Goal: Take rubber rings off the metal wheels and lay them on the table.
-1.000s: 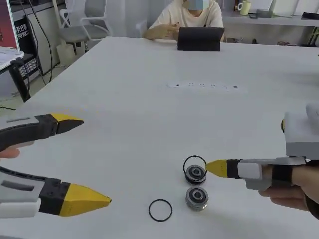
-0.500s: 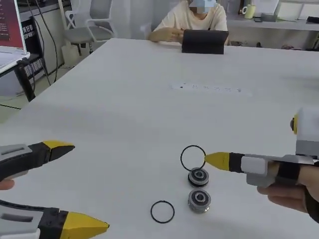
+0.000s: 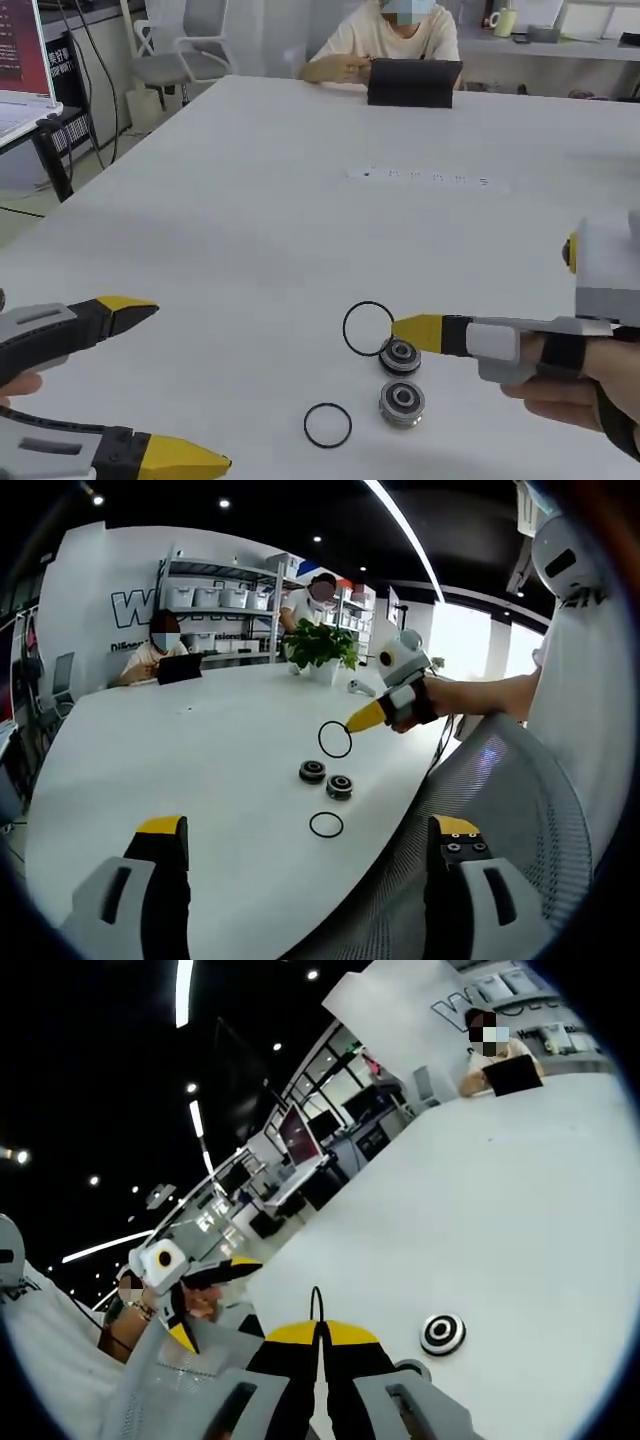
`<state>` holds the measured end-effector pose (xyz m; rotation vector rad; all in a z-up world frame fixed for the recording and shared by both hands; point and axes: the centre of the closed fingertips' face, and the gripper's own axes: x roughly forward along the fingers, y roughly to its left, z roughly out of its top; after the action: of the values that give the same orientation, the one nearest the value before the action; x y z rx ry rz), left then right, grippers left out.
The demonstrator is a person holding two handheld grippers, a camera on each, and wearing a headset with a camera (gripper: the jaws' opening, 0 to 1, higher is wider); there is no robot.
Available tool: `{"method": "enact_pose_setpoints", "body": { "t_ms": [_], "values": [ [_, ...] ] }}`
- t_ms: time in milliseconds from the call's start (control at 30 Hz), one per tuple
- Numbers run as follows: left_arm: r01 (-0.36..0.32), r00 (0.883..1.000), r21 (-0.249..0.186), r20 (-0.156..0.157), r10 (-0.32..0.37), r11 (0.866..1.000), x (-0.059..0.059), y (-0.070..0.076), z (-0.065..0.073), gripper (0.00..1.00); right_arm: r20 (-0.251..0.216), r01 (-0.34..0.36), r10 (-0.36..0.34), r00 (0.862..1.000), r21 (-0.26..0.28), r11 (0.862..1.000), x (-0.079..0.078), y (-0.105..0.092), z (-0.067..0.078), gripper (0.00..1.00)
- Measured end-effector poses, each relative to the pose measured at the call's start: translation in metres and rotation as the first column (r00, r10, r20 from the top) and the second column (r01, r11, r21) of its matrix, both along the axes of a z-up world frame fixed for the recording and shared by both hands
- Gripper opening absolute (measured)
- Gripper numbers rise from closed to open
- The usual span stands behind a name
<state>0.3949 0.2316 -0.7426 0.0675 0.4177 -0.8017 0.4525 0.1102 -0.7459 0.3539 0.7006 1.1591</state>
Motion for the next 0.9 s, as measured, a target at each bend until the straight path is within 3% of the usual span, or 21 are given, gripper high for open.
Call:
{"method": "enact_pose_setpoints", "body": {
  "t_ms": [300,567,900],
  "values": [
    [0.0,1.0,-0.025,-0.019,0.0,1.0,-0.001,-0.001,-0.003,0.98,0.007,-0.029,0.03,1.0,-0.038,0.999,-0.007,0.008,-0.007,0.0],
    [-0.01,1.0,-0.036,-0.029,0.009,0.999,-0.001,-0.001,-0.004,0.97,0.002,-0.083,0.083,0.997,-0.091,0.992,-0.019,0.02,-0.022,0.0],
    [0.001,0.999,0.002,-0.042,-0.001,1.0,-0.002,0.0,-0.01,0.99,-0.006,-0.17,0.171,0.985,-0.174,0.97,-0.035,0.032,-0.043,0.0]
  ]
}}
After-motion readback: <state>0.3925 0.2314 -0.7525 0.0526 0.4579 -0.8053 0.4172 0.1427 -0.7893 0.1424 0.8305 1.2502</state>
